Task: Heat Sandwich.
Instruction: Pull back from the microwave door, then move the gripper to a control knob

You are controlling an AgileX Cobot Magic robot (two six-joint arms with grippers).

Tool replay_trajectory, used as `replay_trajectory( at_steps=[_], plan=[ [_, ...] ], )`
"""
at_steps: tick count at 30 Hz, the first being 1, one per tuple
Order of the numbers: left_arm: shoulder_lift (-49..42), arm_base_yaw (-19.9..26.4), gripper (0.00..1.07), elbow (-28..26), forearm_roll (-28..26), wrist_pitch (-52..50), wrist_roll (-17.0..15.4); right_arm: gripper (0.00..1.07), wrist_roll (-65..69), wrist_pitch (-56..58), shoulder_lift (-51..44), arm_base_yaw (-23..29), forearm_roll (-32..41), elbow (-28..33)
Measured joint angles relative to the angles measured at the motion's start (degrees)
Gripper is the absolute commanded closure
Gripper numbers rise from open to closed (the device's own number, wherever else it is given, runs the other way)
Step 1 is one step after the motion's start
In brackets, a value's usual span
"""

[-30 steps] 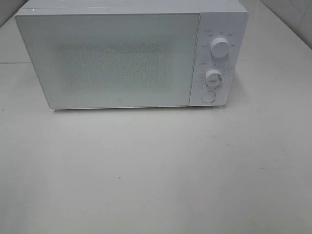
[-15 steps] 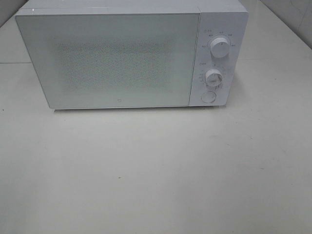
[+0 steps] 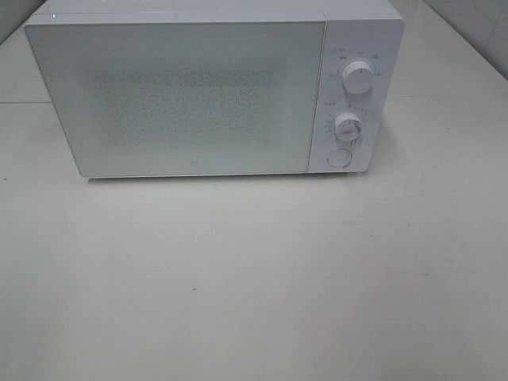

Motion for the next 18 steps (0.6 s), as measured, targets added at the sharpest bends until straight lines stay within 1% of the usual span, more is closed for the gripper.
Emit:
replay_trajectory(
  at_steps=[3, 7, 8, 11, 13, 16, 18],
  plan=[
    [0.0, 0.0, 0.09, 0.0, 0.0, 0.0, 0.0, 0.34, 0.0, -3.61, 4.3, 0.0, 0.17, 0.0],
    [0.0, 0.0, 0.09, 0.0, 0.0, 0.0, 0.0, 0.34, 0.0, -6.99, 7.68, 0.0, 0.17, 0.0],
    [0.0, 0.0, 0.09, 0.0, 0.0, 0.0, 0.0, 0.34, 0.0, -9.05, 10.14, 0.0, 0.17, 0.0],
    [0.0, 0.0, 0.09, 0.0, 0.0, 0.0, 0.0, 0.34, 0.0, -11.06, 12.38, 0.0, 0.17, 0.0],
    [0.0, 0.0, 0.09, 0.0, 0.0, 0.0, 0.0, 0.34, 0.0, -14.38, 15.99, 0.0, 0.17, 0.0],
    [0.0, 0.0, 0.09, 0.0, 0.0, 0.0, 0.0, 0.34, 0.0, -16.27, 18.28, 0.0, 0.17, 0.0],
    [0.0, 0.0, 0.09, 0.0, 0.0, 0.0, 0.0, 0.34, 0.0, -19.08, 22.17, 0.0, 0.17, 0.0]
  ],
)
